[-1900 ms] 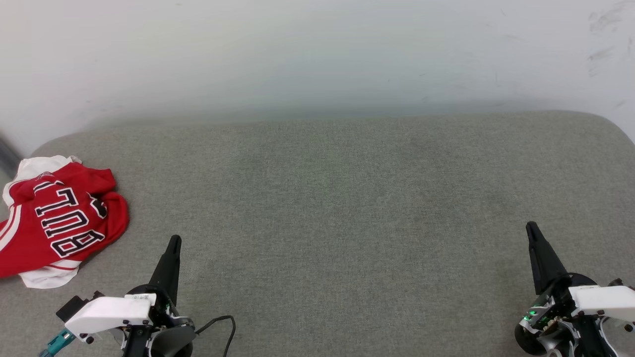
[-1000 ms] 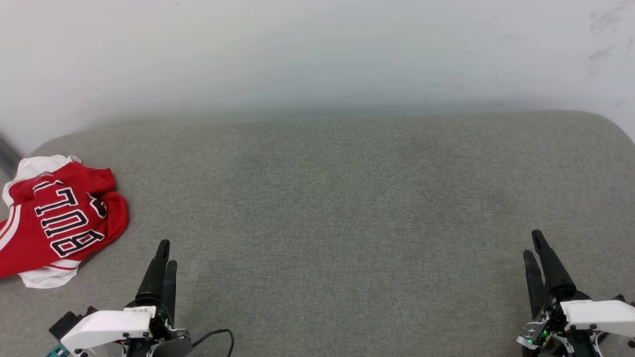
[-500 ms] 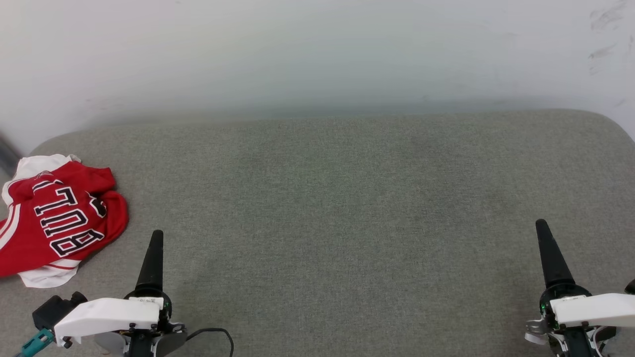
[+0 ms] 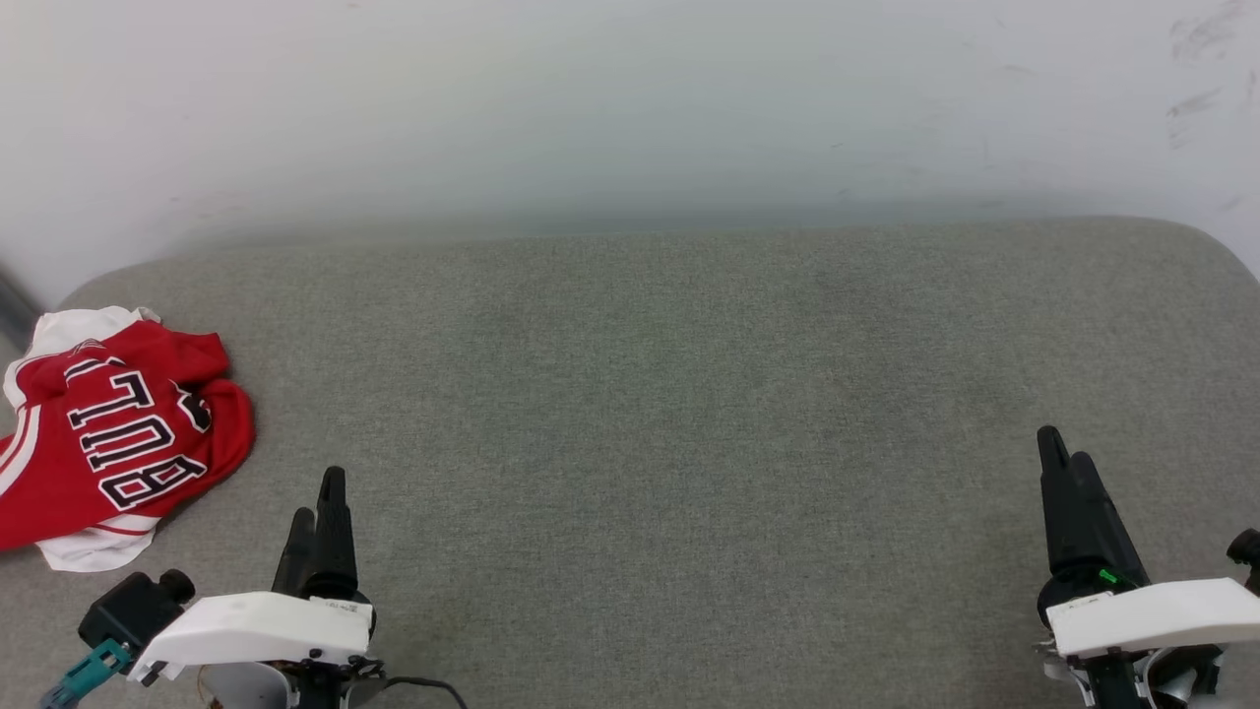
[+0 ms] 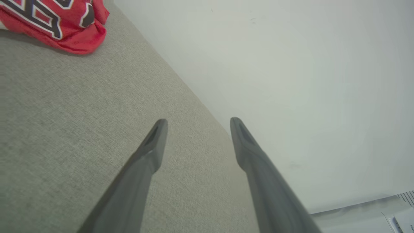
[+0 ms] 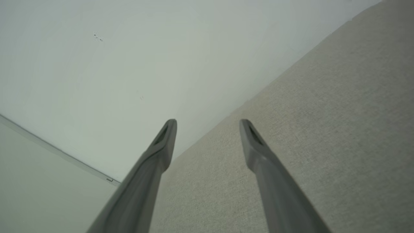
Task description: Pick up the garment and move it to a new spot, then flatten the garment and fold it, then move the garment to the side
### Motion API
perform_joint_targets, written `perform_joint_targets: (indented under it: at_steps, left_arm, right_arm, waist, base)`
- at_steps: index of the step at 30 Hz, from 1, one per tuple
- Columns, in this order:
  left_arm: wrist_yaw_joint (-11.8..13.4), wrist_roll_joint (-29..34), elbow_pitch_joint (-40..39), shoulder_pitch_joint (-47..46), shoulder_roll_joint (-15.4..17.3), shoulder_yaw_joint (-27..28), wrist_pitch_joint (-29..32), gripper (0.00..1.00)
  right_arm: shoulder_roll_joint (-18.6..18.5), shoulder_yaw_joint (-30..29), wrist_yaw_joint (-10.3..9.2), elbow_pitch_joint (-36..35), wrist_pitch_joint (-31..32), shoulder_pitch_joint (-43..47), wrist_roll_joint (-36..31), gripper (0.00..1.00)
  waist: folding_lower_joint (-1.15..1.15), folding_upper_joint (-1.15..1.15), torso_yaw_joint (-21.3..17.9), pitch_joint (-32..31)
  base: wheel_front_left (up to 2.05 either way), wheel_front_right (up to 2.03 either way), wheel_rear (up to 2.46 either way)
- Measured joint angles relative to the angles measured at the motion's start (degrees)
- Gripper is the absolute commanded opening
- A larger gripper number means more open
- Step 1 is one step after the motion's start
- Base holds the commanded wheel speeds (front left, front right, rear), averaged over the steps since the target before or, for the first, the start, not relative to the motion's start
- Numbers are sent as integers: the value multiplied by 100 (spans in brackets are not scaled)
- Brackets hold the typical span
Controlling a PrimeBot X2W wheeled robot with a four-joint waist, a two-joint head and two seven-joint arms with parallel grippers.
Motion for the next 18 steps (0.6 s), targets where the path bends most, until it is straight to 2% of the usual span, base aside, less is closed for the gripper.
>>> perform_joint_targets:
  at_steps: [18]
  left_arm:
    - [229,1646,-277,215,5,-299,-315,100]
  right_arm:
    - [0,181,1,-133,-324,174,-1644,100]
  waist:
    - [0,0,4,-8]
  base:
    - [0,0,0]
